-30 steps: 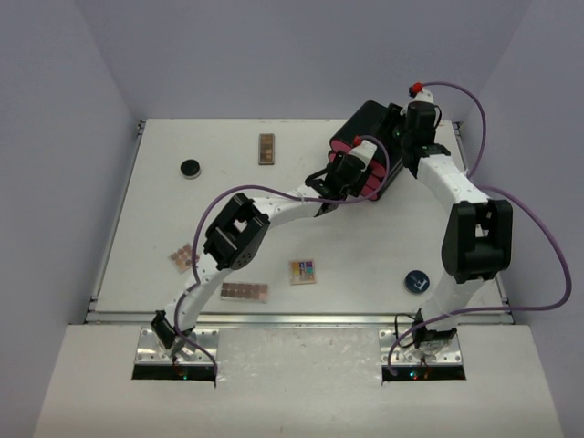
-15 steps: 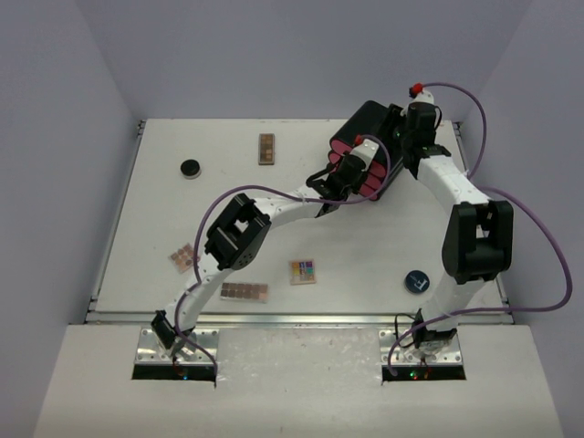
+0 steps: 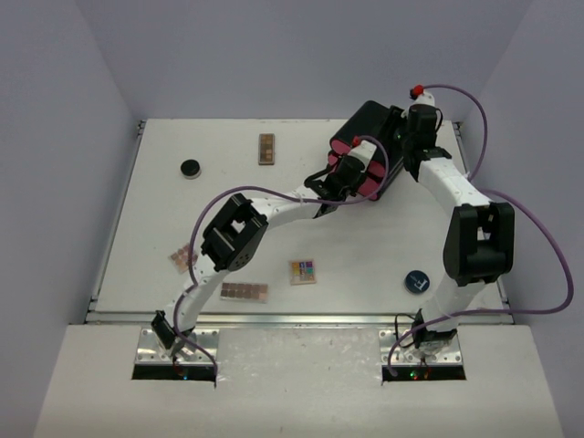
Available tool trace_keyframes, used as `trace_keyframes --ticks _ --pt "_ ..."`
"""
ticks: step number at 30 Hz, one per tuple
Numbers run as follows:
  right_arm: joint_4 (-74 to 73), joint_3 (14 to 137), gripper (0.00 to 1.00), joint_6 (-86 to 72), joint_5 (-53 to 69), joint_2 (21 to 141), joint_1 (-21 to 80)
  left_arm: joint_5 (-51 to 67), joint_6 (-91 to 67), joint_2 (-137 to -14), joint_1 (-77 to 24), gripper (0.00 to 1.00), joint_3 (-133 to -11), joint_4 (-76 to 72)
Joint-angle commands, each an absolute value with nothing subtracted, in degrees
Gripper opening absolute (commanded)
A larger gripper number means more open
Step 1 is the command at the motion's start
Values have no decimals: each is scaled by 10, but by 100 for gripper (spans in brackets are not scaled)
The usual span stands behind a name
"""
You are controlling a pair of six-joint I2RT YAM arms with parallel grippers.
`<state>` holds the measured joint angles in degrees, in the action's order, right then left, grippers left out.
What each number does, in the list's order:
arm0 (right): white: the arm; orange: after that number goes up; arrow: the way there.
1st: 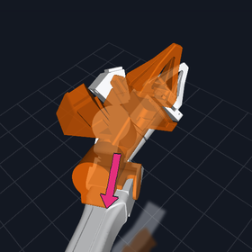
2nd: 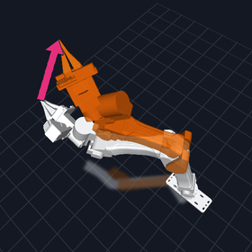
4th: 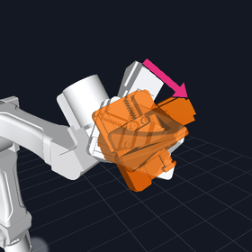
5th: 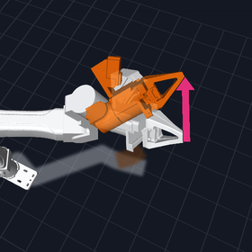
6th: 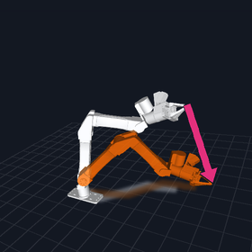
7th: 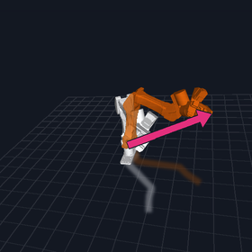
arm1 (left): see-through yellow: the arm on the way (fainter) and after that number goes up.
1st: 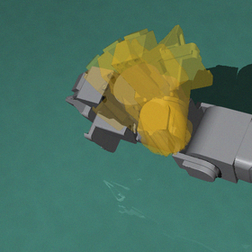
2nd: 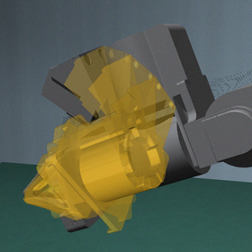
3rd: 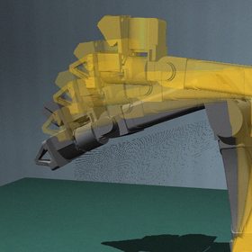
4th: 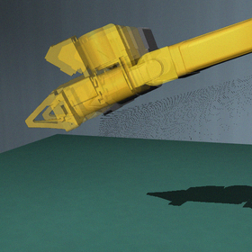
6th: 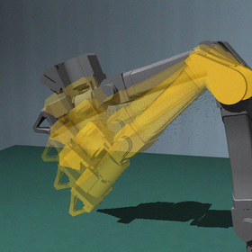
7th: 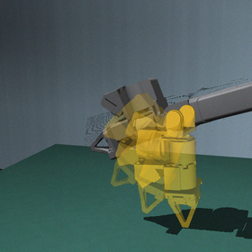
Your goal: Organize the makeup
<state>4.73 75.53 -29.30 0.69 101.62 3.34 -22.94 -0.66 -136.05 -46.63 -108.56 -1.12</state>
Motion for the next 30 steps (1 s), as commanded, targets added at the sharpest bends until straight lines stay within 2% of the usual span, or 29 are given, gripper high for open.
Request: trace_keyframes --ticks 1,9,17,18,19,20,22,24,25,30 --pt "-18 731 51 -290 -8 1027 26 -223 -17 -1258 -465 0 -963 20" --pt "-19 728 51 -299 -3 1025 25 -201 -6 -1146 -465 0 -830 27" --pt "-31 734 52 -290 2 1026 26 -192 -13 -1148 -465 1 -821 46" --pt "-36 738 53 -286 9 1026 26 -185 -17 -1145 -465 4 -818 48" --pt "-42 743 53 -282 15 1026 25 -180 -21 -1142 -465 11 -815 50" --pt "-49 748 55 -277 18 1026 26 -176 -24 -1140 -465 25 -815 53" --pt "-64 757 57 -270 24 1025 26 -175 -31 -1136 -466 42 -821 60" --pt "-74 762 59 -263 30 1018 26 -175 -34 -1124 -465 63 -825 67" --pt "-75 763 59 -260 31 1012 26 -174 -34 -1115 -465 69 -827 71" --pt "-82 764 59 -254 36 980 25 -156 -25 -1092 -465 75 -863 109"
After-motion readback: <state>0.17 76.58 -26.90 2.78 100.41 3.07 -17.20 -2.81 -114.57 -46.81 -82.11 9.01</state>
